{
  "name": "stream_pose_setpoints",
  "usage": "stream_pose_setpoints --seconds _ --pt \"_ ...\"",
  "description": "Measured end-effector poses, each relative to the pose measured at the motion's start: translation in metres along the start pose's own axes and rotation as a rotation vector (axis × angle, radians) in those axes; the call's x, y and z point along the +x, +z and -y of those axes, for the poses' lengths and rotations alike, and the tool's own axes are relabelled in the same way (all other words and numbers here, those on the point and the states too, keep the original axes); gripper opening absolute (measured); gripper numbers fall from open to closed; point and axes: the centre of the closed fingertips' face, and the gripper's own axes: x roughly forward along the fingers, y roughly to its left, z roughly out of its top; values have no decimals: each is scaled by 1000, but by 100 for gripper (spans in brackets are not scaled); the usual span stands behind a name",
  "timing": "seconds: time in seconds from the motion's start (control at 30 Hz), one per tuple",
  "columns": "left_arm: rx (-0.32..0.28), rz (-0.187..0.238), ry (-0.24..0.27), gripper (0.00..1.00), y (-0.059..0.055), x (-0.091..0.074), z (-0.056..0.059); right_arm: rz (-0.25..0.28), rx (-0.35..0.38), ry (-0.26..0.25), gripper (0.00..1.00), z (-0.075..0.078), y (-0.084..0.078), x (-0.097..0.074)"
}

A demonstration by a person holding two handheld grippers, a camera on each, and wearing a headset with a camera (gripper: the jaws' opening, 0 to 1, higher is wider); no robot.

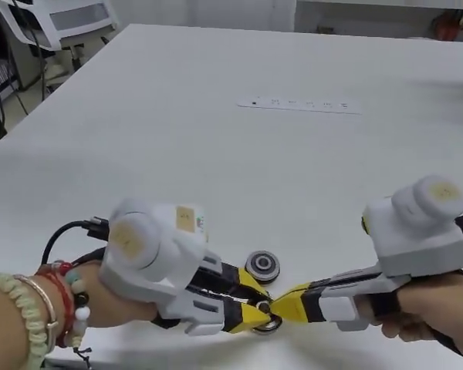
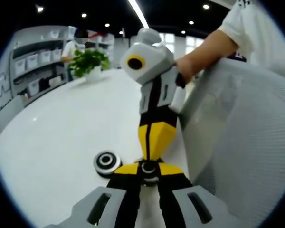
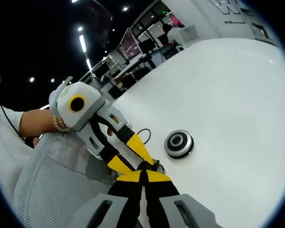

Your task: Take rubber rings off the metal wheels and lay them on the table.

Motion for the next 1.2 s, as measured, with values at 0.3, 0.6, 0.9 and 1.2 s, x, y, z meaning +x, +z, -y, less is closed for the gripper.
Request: stream_pose_setpoints --seconds 0.3,0.6,0.9,1.2 --pt "-1 -5 6 14 0 0 0 -25 -23 -30 0 10 -1 0" --pt "-11 -30 7 14 1 1 0 -30 -4 -44 0 13 -2 0" --pt "-14 -80 8 16 2 -9 -5 -33 -9 -47 0 12 -2 -1" --pt "-6 -53 54 33 19 -27 -9 -15 -2 -37 0 11 3 -5"
